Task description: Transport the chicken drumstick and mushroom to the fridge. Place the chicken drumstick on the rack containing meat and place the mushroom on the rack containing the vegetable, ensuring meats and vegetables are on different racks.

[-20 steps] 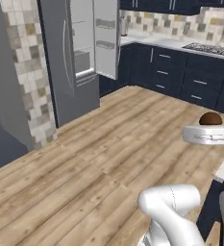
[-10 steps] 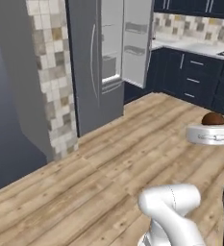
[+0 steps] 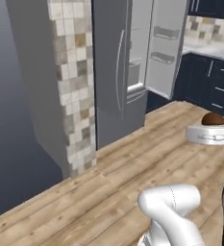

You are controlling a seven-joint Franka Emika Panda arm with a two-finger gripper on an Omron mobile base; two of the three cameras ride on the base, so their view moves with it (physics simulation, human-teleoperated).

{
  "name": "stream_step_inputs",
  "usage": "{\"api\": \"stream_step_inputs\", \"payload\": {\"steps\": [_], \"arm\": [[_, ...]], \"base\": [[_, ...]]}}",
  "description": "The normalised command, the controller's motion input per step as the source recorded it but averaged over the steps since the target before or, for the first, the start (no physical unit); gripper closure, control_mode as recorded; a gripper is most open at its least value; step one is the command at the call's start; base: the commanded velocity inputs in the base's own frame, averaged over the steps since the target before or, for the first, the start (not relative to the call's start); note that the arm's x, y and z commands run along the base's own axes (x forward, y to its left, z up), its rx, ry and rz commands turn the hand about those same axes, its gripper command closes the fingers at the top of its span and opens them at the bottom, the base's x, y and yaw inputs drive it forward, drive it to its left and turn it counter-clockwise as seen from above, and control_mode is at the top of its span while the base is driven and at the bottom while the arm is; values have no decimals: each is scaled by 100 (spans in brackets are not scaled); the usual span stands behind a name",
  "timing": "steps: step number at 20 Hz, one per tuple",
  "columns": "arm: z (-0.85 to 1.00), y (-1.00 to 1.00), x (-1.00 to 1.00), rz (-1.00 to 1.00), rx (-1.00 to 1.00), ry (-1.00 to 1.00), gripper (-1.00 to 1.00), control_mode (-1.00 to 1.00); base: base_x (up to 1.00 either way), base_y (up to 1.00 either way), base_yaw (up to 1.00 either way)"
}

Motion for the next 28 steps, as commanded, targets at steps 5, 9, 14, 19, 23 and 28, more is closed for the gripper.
{"api": "stream_step_inputs", "payload": {"steps": [5, 9, 14, 19, 23, 28], "arm": [[0, 0, 0, 0, 0, 0, 100, 100], [0, 0, 0, 0, 0, 0, 100, 100], [0, 0, 0, 0, 0, 0, 100, 100], [0, 0, 0, 0, 0, 0, 100, 100], [0, 0, 0, 0, 0, 0, 100, 100], [0, 0, 0, 0, 0, 0, 100, 100]], "base": [[100, -56, 45], [75, -87, 59], [8, -100, 47], [-30, -100, 32], [-44, -100, 14], [18, -92, 2]]}}
